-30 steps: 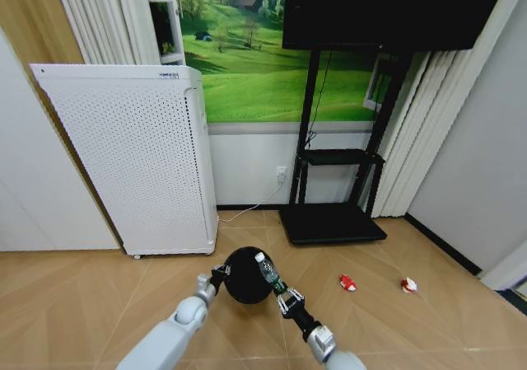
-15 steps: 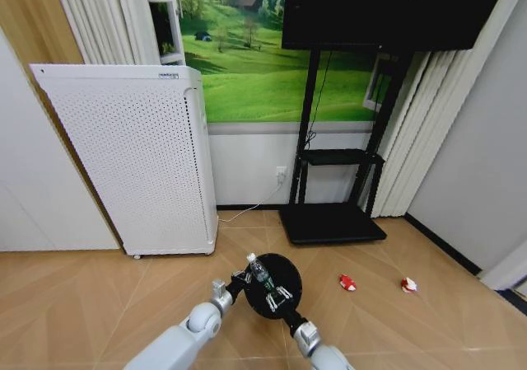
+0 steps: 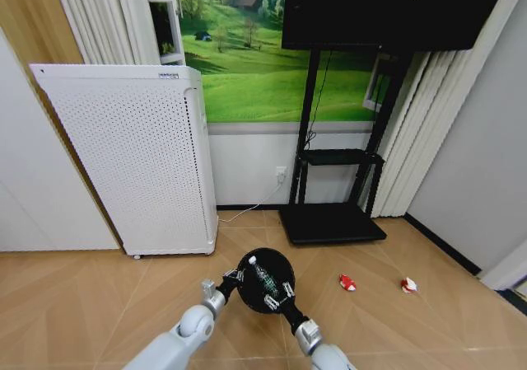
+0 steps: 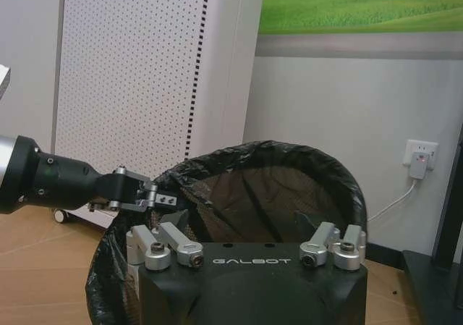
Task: Pick up the trash bin and place the garbage on the floor into it.
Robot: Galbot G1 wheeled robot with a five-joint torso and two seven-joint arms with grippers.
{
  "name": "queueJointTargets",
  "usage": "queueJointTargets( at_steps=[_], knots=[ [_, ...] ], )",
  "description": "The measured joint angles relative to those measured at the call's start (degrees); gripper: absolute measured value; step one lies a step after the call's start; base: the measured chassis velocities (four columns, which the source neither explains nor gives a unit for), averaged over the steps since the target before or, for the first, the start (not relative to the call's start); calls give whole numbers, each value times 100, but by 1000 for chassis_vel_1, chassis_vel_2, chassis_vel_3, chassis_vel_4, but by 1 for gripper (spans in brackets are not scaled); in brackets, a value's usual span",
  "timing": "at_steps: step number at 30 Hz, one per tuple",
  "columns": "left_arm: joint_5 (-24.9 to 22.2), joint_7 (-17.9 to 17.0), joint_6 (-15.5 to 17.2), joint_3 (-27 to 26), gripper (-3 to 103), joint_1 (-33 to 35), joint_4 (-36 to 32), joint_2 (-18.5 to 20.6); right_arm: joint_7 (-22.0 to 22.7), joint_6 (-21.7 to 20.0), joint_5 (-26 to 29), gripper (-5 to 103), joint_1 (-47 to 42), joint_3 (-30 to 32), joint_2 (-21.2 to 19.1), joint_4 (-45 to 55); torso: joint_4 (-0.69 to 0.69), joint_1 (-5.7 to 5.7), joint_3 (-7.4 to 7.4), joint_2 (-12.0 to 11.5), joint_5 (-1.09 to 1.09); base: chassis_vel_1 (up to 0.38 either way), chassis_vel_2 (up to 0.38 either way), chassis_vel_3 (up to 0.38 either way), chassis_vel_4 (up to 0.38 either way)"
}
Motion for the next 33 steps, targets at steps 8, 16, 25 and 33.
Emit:
queueJointTargets(
  at_steps=[8,16,25,33],
  knots=[
    [-450,-547,326,-527,4,531,-521,101,-342,530,624,100,-148,162,10,178,-1,0,0,0,0,0,0,0,0],
    [-860,-1175,665,-1517,4,1581,-1545,319,-167,392,1431,100,-84,542,-19,609,0,0,0,1,0,0,0,0,0],
    [-1284,-1931,1153,-2356,4,2507,-2515,571,194,118,1216,100,-263,1121,-22,579,-3,0,0,1,-1,0,0,0,0],
    [-1206,-2123,1420,-3568,4,3793,-3300,324,236,-324,1009,100,-206,1149,-188,425,0,0,0,1,1,0,0,0,0]
  ],
)
